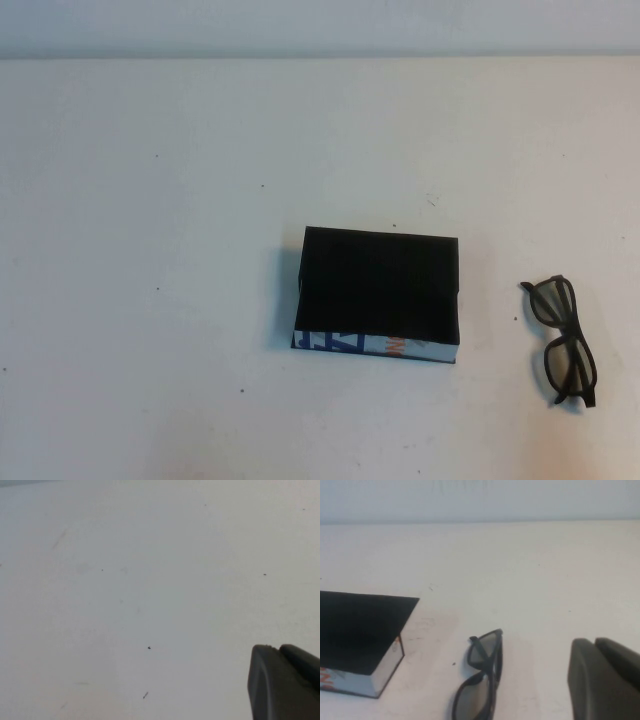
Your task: Take glasses out of glasses case
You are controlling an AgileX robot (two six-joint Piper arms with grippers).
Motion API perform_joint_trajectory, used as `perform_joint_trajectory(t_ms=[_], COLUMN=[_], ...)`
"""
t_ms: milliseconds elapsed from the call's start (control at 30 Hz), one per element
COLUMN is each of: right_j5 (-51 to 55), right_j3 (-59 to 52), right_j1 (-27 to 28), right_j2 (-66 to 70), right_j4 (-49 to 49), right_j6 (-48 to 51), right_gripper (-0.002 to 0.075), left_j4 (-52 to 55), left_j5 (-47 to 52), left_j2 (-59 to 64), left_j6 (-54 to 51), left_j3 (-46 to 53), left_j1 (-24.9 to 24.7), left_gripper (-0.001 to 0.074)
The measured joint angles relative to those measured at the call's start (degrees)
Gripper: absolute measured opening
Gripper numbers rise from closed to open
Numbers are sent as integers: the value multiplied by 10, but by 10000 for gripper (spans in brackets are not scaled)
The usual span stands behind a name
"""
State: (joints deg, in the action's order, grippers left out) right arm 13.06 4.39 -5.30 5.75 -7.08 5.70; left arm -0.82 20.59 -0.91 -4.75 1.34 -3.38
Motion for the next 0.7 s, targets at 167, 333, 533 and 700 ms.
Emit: perform_joint_trajectory(t_ms=[167, 333, 533, 700], right_j5=[13, 47, 49, 49], right_j3=[-43, -60, -60, -60], right_j1=[43, 55, 55, 55], right_j2=[-52, -62, -62, -62], right_j4=[38, 47, 52, 53], right_j6=[-28, -33, -34, -34], right_gripper=[-16, -16, -17, -17], left_j4=[0, 0, 0, 0], left_j5=[0, 0, 0, 0], left_j2=[0, 0, 0, 0], left_j6=[0, 0, 0, 0], left_j3=[0, 0, 0, 0], left_j1=[0, 0, 0, 0], left_gripper=[-5, -5, -5, -5])
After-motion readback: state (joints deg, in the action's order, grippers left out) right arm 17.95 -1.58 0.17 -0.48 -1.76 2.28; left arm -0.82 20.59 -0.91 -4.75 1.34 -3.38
